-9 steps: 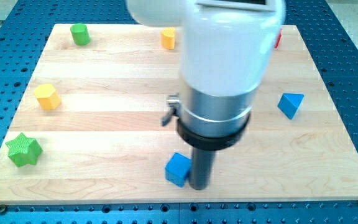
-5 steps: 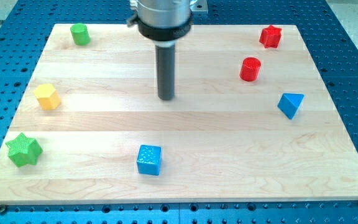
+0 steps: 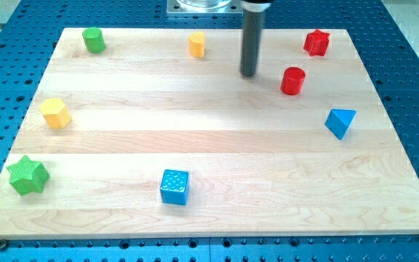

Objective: Place the red circle diagonally to the triangle

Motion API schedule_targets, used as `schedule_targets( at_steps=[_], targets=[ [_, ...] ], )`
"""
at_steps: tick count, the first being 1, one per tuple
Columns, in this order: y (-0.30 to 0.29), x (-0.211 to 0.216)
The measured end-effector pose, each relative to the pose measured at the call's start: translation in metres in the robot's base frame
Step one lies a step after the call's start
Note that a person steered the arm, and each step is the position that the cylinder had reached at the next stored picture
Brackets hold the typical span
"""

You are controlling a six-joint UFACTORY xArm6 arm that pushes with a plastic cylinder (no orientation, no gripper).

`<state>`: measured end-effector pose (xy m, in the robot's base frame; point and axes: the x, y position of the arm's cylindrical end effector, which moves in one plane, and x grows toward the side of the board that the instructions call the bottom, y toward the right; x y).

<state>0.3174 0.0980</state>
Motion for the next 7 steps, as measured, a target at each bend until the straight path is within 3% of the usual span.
schedule_targets(
  at_steps=[4,5,7],
  targets=[
    [0.043,0.007],
    [0.043,0.047],
    [0.055,0.031]
  ],
)
